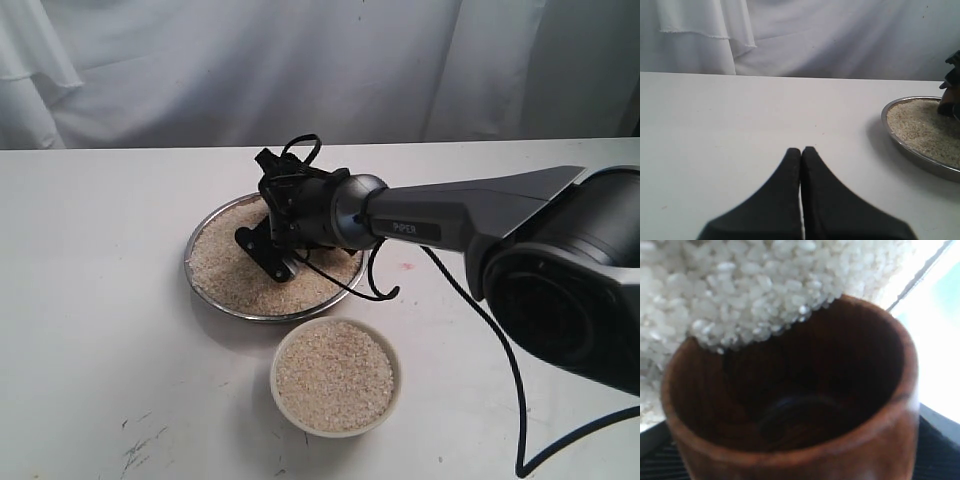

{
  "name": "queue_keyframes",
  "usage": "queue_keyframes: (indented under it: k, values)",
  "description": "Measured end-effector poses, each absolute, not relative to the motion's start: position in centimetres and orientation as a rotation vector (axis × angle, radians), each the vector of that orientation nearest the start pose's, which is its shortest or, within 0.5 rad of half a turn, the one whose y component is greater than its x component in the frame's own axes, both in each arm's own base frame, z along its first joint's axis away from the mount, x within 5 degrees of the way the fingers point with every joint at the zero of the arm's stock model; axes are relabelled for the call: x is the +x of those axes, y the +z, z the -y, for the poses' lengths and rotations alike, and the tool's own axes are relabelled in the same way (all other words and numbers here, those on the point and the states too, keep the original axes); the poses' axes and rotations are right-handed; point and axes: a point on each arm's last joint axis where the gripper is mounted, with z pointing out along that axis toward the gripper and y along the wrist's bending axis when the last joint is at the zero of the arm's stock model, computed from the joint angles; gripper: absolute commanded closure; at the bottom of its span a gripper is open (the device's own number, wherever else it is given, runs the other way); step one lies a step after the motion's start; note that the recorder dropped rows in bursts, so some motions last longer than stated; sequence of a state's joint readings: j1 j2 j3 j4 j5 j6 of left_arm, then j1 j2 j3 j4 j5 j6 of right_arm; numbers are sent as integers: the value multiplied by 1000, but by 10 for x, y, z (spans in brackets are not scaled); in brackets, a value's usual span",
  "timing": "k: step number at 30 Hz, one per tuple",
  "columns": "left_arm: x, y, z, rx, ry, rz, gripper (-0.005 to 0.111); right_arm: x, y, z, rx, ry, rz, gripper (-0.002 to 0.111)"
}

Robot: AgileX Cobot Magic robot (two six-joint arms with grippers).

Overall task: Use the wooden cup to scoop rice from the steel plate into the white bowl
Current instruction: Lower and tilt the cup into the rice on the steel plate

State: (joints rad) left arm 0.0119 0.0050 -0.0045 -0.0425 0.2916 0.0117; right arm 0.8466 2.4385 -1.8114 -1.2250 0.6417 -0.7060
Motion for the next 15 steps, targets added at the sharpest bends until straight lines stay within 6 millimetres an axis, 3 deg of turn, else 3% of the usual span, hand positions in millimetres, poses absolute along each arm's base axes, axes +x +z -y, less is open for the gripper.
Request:
queue_keyframes:
  k: [15]
  values:
    - [55, 188, 0, -28, -23, -1775, 107, 381, 110, -356, -2348, -1098, -918, 108]
